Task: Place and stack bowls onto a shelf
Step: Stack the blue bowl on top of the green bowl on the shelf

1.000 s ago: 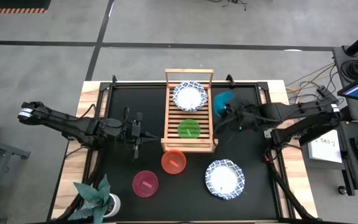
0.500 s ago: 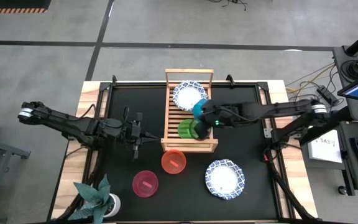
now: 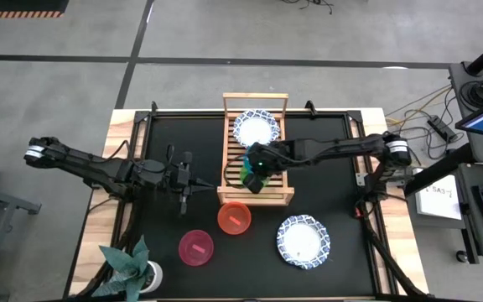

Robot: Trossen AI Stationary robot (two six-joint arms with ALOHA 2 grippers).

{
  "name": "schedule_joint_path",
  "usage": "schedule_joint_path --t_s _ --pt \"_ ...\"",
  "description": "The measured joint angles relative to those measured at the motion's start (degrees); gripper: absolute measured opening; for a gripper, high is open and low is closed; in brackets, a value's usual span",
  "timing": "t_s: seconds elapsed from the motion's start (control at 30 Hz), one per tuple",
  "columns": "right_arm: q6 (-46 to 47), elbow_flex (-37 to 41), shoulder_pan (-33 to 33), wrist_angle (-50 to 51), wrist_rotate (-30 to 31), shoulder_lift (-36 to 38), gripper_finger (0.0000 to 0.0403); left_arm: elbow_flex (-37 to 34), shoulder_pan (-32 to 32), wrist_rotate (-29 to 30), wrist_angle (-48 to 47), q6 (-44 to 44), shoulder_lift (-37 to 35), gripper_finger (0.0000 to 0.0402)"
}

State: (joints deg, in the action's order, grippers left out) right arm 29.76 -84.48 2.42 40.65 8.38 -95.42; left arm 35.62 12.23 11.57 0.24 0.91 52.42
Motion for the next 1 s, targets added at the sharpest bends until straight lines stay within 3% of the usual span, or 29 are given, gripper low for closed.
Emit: schedule_joint_path --t_s 0.33,0.77,1.0 --pt "0.0 -1.2 0.4 2.5 -1.8 -1.6 0.0013 0.0 0.0 0.0 -0.2 0.0 0.0 0.0" --pt "0.2 -1.1 0.4 2.1 -2.0 -1.4 0.0108 0.0 0.0 0.0 -0.3 0.0 0.0 0.0" --pt "0.2 -1.1 0.4 -0.4 -1.9 -1.2 0.0114 0.0 0.0 0.0 -0.3 0.0 0.0 0.0"
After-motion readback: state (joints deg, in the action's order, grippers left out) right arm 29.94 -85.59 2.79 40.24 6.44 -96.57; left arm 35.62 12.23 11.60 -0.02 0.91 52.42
